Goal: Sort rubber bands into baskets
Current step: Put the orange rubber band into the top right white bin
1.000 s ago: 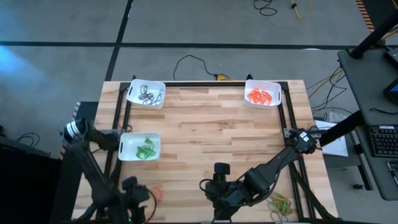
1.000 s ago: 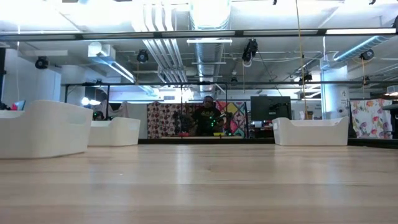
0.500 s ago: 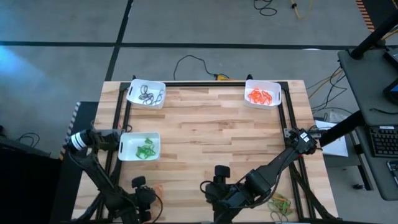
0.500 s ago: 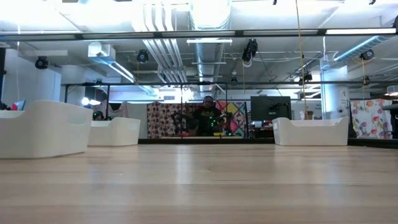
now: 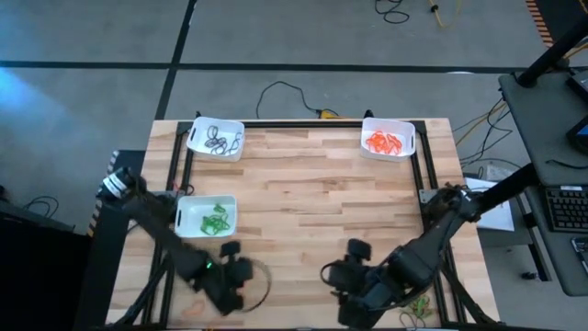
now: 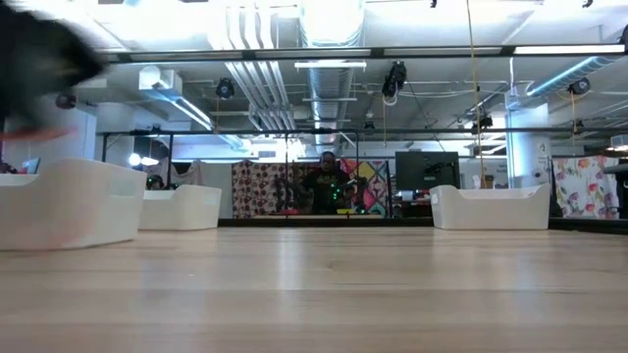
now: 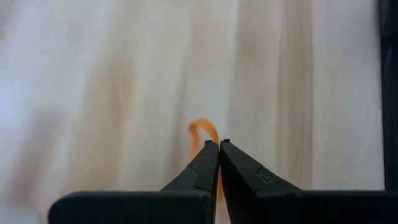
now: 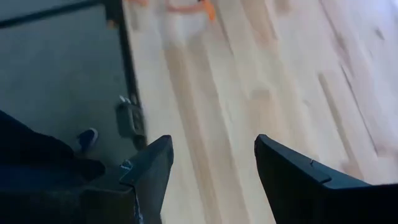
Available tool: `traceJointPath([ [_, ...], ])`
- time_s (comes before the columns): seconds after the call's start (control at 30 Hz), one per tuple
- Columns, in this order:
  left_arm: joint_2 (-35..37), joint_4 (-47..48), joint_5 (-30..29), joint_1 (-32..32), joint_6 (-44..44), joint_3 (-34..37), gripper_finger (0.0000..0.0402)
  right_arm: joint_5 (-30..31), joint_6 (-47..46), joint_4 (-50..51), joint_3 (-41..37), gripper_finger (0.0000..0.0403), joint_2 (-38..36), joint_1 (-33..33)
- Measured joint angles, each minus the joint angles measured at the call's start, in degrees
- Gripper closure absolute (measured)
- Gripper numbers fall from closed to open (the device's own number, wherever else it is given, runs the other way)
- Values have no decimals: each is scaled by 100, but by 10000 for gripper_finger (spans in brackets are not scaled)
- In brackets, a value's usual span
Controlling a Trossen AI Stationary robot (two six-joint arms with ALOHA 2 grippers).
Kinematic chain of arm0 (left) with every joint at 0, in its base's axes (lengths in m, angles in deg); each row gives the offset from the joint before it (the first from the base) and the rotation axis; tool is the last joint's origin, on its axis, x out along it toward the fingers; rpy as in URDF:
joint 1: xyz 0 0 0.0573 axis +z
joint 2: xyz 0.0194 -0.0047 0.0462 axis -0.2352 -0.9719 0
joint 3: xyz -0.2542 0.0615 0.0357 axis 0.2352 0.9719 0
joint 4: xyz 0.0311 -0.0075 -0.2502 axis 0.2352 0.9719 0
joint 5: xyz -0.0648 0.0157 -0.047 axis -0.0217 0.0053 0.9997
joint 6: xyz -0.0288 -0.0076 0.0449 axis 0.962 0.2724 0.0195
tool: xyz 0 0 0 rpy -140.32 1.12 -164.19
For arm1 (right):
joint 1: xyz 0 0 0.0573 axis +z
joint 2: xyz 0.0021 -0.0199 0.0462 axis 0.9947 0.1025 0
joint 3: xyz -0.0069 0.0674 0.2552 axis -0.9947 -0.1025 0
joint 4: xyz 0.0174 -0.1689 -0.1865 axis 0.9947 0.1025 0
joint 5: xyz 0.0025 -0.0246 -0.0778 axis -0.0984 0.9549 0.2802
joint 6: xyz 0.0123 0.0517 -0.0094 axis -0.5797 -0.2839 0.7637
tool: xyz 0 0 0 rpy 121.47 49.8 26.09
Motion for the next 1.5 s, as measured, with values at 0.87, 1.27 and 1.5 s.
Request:
traceJointPath([
  [0.87, -2286, -3913, 1822, 4077, -3097, -1149, 395, 902, -1852, -1339, -4333, 184, -2073, 601],
  [1.27, -1942, -1614, 1742, 4123, -3370, -1749, 269, 562, 1496, -4580, -7286, 184, -2923, -986],
  [1.5, -852, -301, 1595, 3973, -2723, -1446, 213, -124, 3641, -6673, -8013, 183, -2712, -2240],
])
